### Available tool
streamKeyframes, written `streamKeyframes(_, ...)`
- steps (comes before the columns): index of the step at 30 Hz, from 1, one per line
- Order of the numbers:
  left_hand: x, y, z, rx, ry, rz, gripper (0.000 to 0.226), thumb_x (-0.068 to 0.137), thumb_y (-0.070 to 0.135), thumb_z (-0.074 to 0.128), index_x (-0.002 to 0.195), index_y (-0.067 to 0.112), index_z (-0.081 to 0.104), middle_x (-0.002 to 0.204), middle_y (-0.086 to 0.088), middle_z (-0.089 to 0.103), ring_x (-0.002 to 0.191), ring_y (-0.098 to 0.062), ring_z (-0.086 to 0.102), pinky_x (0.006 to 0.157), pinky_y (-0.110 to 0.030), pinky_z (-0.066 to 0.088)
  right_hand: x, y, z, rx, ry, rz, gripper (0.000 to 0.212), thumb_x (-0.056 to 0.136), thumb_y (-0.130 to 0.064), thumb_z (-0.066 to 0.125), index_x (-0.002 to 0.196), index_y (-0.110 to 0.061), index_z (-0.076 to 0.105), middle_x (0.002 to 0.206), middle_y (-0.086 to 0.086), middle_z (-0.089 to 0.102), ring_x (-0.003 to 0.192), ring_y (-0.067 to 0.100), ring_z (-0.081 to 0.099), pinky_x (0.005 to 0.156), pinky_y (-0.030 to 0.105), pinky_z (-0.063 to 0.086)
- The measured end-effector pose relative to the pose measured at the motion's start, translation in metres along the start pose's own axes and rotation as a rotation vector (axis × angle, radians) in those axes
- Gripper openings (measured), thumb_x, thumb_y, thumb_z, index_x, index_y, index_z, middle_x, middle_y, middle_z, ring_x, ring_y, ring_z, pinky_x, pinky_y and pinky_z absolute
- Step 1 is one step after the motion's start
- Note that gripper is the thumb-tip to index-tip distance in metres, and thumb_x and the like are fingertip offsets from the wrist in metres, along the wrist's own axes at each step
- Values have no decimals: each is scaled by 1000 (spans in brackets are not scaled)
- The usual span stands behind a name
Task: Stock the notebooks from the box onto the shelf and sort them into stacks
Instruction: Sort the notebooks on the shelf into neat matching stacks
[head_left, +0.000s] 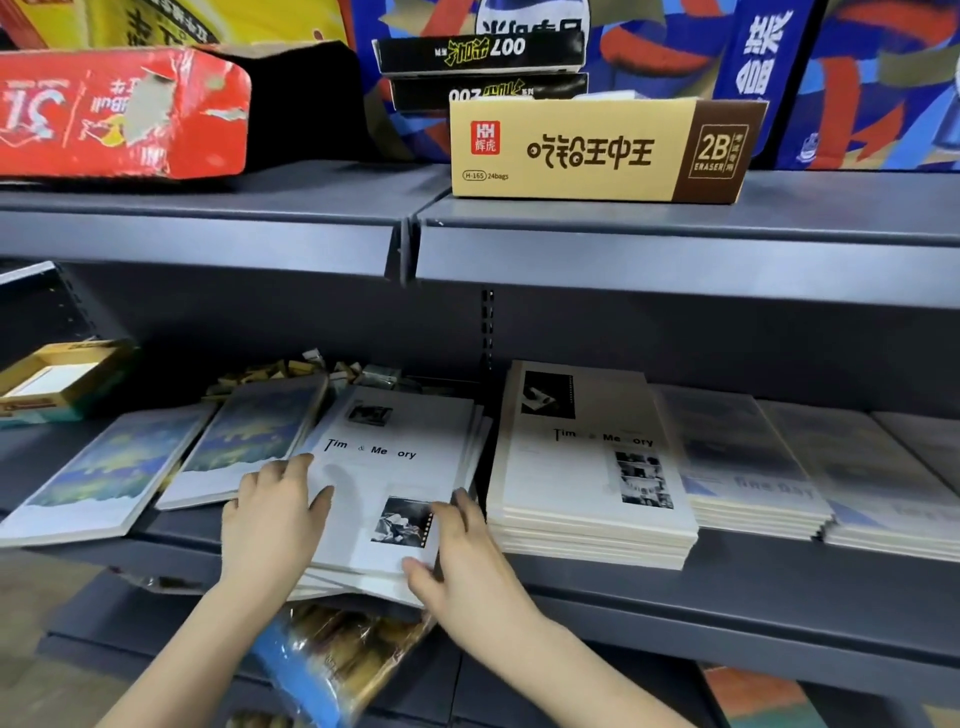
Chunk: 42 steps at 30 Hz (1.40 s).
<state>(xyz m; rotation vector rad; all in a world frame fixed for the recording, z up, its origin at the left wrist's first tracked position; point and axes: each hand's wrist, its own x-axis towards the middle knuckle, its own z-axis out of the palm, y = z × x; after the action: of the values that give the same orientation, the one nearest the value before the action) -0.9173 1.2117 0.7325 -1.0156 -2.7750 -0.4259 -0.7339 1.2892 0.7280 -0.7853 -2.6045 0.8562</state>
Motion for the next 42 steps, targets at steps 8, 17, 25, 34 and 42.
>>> streamKeyframes(8, -4, -4, -6, -374, 56, -139, 39, 89, 14, 52, 127, 8, 50, 119, -21, 55, 104, -40, 51, 82, -43, 42, 9, -20, 5, 10, 140, 109, 48, 93, -36, 44, 135, -14, 38, 133, 6, 46, 119, 23, 46, 100, 31, 37)
streamKeyframes(17, 0, -26, -36, -948, -251, -435, 19, 89, 13, 60, 97, -3, 64, 66, -2, 68, 63, -19, 62, 56, -18, 48, 15, -37, 3, 295, 223, 153, 50, 86, -1, 44, 133, -19, 38, 132, 0, 28, 122, 21, 34, 101, 28, 35)
streamKeyframes(25, -21, -24, -40, -1246, -392, -342, 19, 94, 13, 54, 113, 13, 52, 104, -8, 67, 90, -25, 65, 67, -35, 51, 18, -36, -27, 723, 186, 353, 48, 93, 0, 43, 137, -13, 30, 104, -6, 43, 101, 16, 56, 82, 33, 48)
streamKeyframes(34, -32, 19, -44, -1351, -301, -156, 18, 94, 18, 53, 110, 27, 52, 112, 1, 65, 100, -17, 63, 89, -37, 50, -7, -6, -74, 696, 260, 170, 38, 92, 1, 50, 118, -26, 54, 121, -23, 49, 116, -8, 37, 99, 16, 26)
streamKeyframes(42, -28, 108, -29, -1194, -304, 53, 17, 94, 17, 54, 110, 18, 50, 103, 6, 61, 95, -8, 58, 77, -20, 44, -34, 51, -119, 584, 546, 247, 40, 87, 11, 47, 88, -24, 66, 103, 0, 66, 102, 12, 57, 90, 26, 42)
